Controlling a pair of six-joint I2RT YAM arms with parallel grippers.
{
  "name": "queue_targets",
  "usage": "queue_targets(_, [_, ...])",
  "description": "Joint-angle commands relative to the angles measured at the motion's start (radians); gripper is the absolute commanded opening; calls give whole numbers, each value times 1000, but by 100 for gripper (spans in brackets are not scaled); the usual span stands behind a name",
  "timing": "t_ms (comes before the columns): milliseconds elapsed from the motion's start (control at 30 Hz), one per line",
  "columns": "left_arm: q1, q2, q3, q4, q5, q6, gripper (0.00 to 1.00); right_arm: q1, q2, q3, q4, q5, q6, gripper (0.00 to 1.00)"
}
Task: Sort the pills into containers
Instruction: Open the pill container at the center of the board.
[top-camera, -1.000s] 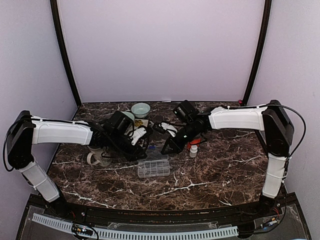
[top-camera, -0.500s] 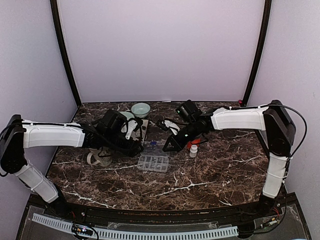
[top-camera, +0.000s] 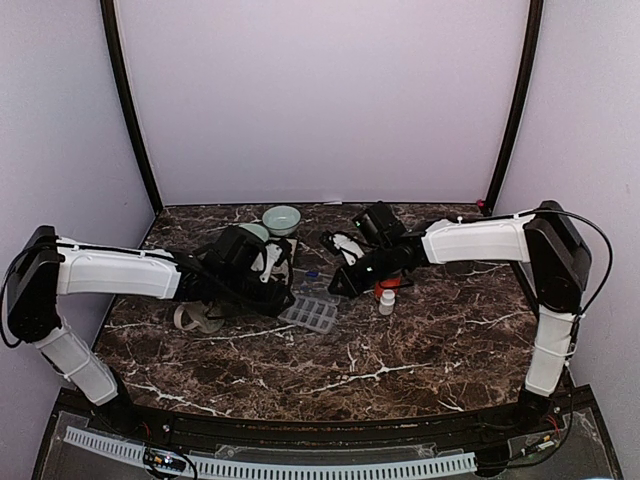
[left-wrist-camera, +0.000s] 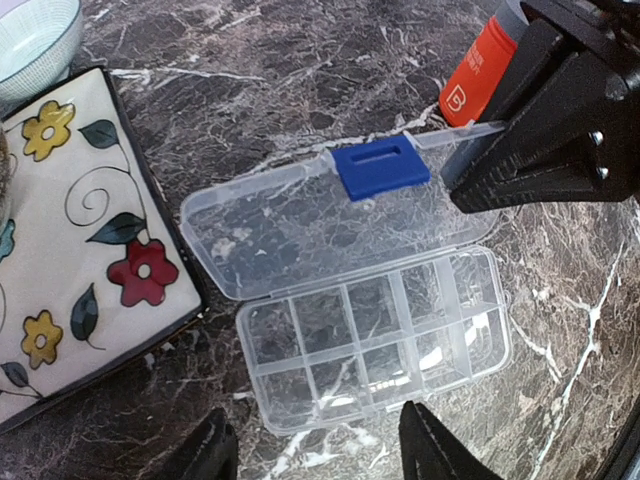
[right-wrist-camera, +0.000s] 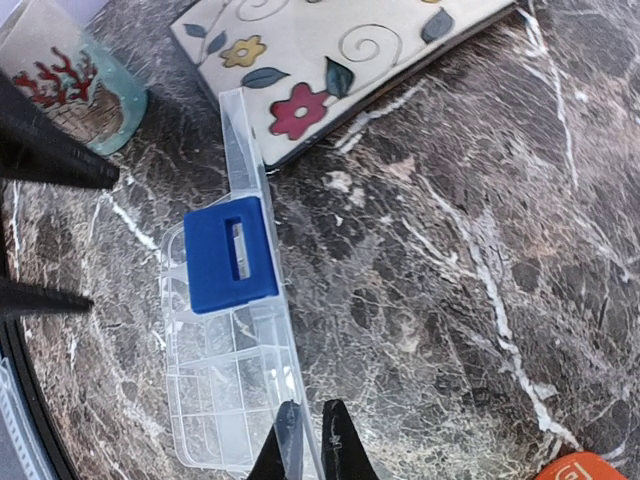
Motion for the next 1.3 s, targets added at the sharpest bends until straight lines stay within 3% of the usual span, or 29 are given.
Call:
queue_targets(0, [-32, 57, 50, -11, -47, -30, 58, -2, 5, -36, 52, 74, 64, 0])
queue_targets(267, [-54, 131, 95, -31, -112, -50, 58, 7, -30, -107, 63, 142, 105, 5])
queue_targets(667, [-54, 168, 108, -26, -122, -40, 59, 28, -80, -99, 12, 182, 90, 45])
queue_targets(1000, [-54, 99, 93, -42, -152, -55, 59, 74, -213, -14, -139, 260, 63, 48])
queue_targets(1100, [-54, 65, 79, -39, -166, -53, 59, 79, -273, 24, -109, 368, 60, 70])
queue_targets(1167, [-55, 50, 73, -39, -174, -47, 59, 71, -300, 18, -16, 484, 114, 95])
queue_targets(1267, [-54, 40, 69, -41, -178, -43, 59, 27, -371, -18, 155, 522, 186, 100])
